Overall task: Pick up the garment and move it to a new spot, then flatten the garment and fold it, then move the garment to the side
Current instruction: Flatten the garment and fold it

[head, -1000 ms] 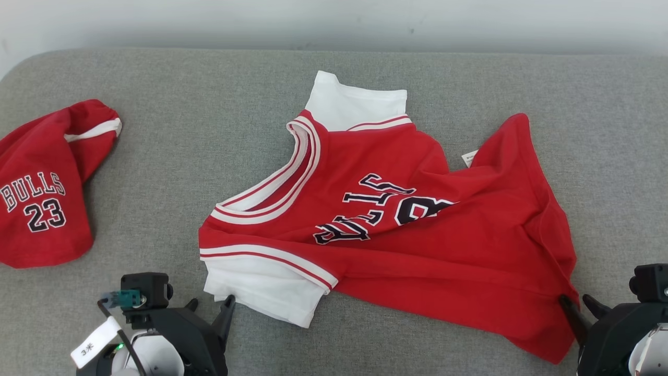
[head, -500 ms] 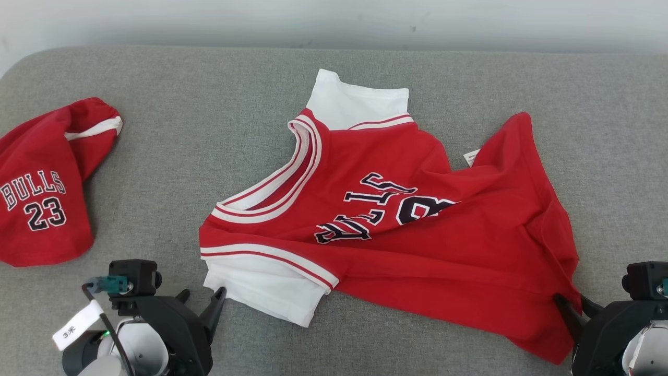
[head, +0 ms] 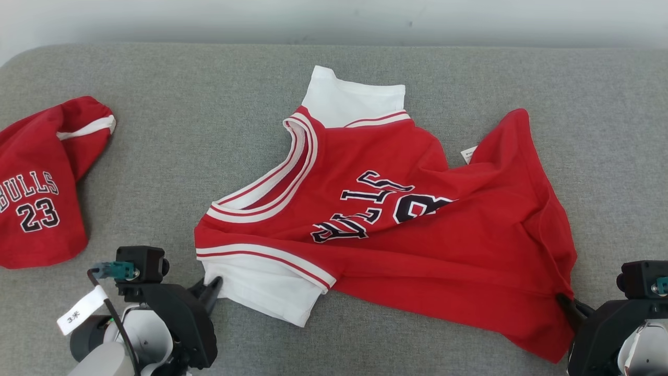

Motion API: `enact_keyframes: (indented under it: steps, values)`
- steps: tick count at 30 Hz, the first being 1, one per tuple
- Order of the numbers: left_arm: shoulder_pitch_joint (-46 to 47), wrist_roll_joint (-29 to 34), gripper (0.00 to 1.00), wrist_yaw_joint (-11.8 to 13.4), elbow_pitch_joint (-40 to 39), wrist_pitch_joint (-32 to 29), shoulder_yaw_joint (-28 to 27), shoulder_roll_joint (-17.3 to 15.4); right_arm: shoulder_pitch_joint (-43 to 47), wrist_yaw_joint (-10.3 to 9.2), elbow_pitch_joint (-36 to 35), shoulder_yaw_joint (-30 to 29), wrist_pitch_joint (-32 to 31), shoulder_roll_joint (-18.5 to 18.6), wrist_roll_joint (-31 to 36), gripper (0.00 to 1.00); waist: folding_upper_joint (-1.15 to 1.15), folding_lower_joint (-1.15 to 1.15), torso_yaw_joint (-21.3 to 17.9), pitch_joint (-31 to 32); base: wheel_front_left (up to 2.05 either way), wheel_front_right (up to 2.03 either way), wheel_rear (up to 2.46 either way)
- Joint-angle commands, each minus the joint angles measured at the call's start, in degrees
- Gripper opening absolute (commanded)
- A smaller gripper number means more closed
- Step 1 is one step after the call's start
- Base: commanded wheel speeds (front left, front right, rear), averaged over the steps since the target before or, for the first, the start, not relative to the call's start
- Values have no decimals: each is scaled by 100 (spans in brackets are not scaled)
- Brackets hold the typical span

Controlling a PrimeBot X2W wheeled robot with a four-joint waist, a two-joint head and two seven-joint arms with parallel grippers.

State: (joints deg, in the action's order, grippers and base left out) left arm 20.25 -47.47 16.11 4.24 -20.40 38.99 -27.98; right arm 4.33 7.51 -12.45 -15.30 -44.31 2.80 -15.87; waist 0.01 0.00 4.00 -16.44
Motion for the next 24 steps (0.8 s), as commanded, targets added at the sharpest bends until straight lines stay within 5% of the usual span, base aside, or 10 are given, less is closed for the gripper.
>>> enact_keyframes:
  steps: [1, 3, 14, 24]
  values:
    - [30, -21, 20, -18, 21, -1, -3, -14, -44, -4, 3, -8, 8, 19, -24, 0, -1, 0, -1, -2, 0, 0, 0]
    - [23, -33, 0, -39, 20, -10, 8, -19, -34, -4, 9, -2, 10, 19, -36, 0, -1, 0, 3, -2, 0, 0, 0]
    - [-251, -115, 0, 197, -493, 209, -216, -130, 32, -4, -198, -71, 137, 18, -322, 0, -1, 0, 54, 32, 0, 0, 0]
    - [-744, -985, 0, 186, -1768, 1229, -1362, 197, -101, -4, -407, -321, 854, 19, -2227, 0, -1, 0, 42, 168, 0, 0, 0]
